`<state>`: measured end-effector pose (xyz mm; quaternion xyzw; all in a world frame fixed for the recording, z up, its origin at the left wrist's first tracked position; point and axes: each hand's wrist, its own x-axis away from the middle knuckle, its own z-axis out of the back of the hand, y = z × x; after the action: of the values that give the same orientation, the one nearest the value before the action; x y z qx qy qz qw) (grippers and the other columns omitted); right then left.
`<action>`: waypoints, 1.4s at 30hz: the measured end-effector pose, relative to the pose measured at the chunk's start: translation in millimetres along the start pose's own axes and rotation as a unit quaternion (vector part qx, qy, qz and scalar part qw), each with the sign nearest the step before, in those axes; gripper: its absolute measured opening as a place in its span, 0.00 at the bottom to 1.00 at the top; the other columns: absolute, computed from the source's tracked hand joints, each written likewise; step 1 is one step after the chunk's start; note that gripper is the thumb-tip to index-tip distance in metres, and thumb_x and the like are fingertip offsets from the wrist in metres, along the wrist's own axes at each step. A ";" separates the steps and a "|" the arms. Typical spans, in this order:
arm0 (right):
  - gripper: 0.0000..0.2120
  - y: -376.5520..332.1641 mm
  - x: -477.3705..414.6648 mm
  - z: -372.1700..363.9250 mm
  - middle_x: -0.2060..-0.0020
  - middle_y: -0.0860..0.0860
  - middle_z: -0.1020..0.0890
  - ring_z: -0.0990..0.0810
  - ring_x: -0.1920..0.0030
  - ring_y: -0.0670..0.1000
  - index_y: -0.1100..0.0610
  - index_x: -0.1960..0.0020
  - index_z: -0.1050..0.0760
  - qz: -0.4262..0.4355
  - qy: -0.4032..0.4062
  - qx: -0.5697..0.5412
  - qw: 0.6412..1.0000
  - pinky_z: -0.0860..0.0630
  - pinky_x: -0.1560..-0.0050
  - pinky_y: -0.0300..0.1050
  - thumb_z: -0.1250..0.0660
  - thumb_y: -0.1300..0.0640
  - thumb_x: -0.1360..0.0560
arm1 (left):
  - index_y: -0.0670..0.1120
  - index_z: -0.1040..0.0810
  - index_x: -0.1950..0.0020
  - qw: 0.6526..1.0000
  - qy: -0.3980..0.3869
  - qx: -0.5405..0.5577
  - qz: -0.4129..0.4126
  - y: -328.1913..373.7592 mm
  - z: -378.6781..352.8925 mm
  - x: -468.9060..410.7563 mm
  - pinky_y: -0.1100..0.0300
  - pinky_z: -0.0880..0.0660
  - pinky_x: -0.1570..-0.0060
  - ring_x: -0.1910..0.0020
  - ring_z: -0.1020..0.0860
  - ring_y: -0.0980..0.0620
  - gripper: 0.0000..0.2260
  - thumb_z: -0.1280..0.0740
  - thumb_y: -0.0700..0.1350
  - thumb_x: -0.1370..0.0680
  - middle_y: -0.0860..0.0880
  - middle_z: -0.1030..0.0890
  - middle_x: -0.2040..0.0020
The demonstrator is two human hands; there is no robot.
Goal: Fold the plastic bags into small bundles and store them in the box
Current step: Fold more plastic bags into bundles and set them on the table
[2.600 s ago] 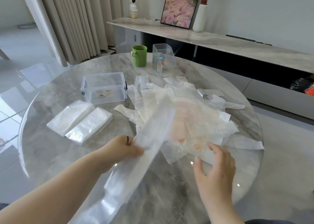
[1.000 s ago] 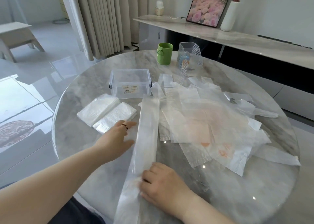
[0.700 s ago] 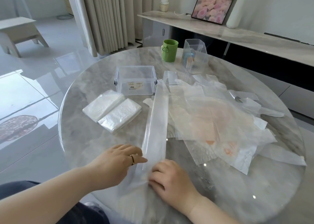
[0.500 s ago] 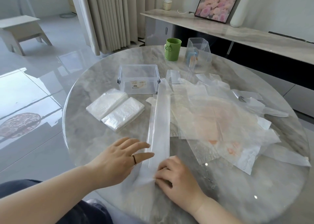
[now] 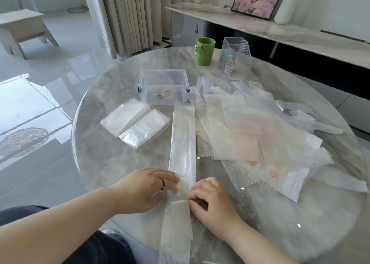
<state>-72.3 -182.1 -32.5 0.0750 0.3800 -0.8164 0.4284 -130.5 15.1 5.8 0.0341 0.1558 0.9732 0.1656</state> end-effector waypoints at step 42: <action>0.05 -43.6 -18.3 40.9 0.65 0.47 0.25 0.27 0.62 0.38 0.52 0.57 0.18 -0.237 -0.113 -0.165 0.951 0.32 0.59 0.27 0.31 0.60 0.27 | 0.53 0.27 0.34 0.995 -0.057 0.071 0.036 8.4 -2.3 7.4 0.71 0.52 0.32 0.31 0.44 0.66 0.41 0.47 0.75 0.39 0.63 0.38 0.30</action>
<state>-85.5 -183.3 28.5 -0.1816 0.4653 -0.8235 0.2689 -140.4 9.4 6.4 0.1065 0.2132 0.9616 0.1364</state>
